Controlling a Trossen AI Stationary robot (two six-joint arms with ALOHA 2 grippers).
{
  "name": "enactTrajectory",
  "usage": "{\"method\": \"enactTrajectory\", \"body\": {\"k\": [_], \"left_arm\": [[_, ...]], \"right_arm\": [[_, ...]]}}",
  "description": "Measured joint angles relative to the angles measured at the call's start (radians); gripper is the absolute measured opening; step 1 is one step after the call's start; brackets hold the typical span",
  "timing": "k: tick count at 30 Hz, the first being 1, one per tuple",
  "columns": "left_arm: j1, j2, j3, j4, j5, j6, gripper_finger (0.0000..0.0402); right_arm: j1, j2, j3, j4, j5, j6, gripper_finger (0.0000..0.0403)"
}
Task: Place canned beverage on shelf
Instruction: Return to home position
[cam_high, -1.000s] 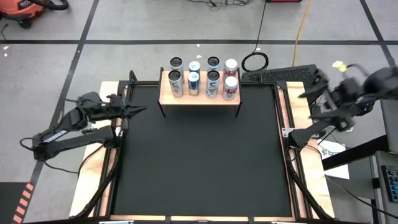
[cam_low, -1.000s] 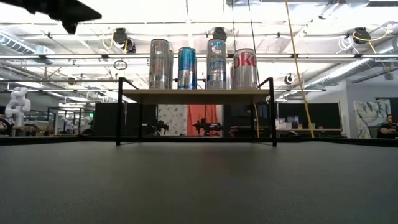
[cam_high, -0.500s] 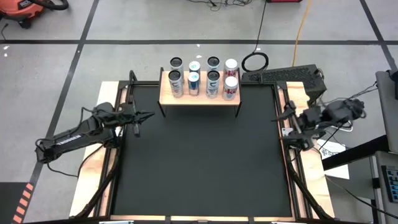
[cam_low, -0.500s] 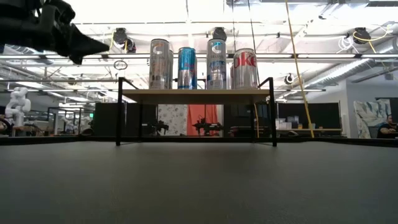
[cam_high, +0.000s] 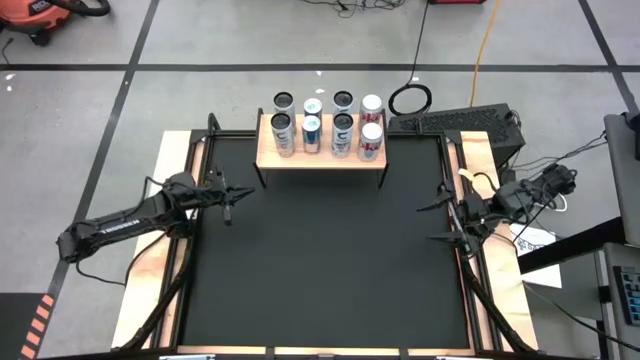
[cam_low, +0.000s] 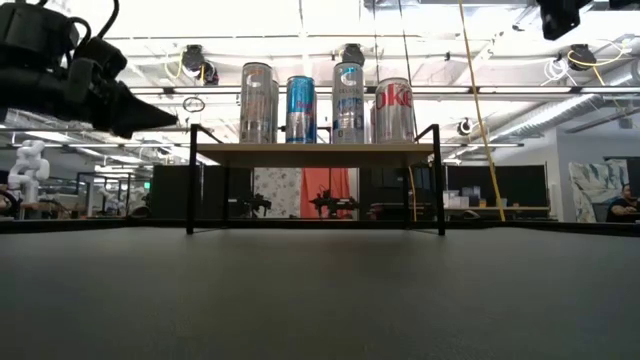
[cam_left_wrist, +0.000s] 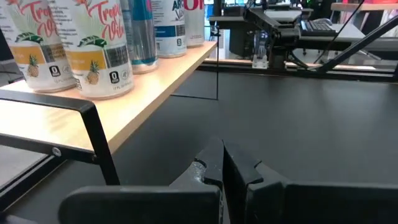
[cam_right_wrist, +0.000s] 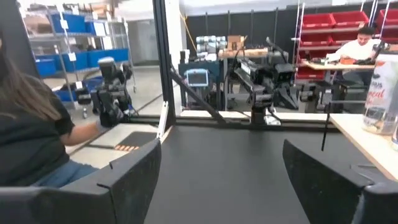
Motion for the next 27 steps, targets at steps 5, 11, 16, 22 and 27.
{"method": "enactTrajectory", "body": {"k": [5,11,16,22,27], "left_arm": [[0.000,0.000,-0.040,0.046,-0.001,0.000,0.0000],[0.000,0.000,-0.041,0.047,-0.007,0.000,0.0000],[0.000,0.000,-0.041,0.030,-0.015,0.001,0.0000],[0.000,0.000,-0.041,0.002,-0.027,0.001,0.0000],[0.000,0.000,-0.041,0.010,-0.027,0.000,0.0000]], "right_arm": [[0.000,0.000,-0.034,0.056,0.002,-0.010,0.0318],[0.000,0.000,-0.067,0.064,0.003,-0.008,0.0318],[0.000,0.000,-0.102,0.066,0.003,-0.007,0.0318],[0.000,0.000,-0.157,0.126,0.003,-0.010,0.0318],[0.000,0.000,-0.203,0.134,0.003,-0.010,0.0318]]}}
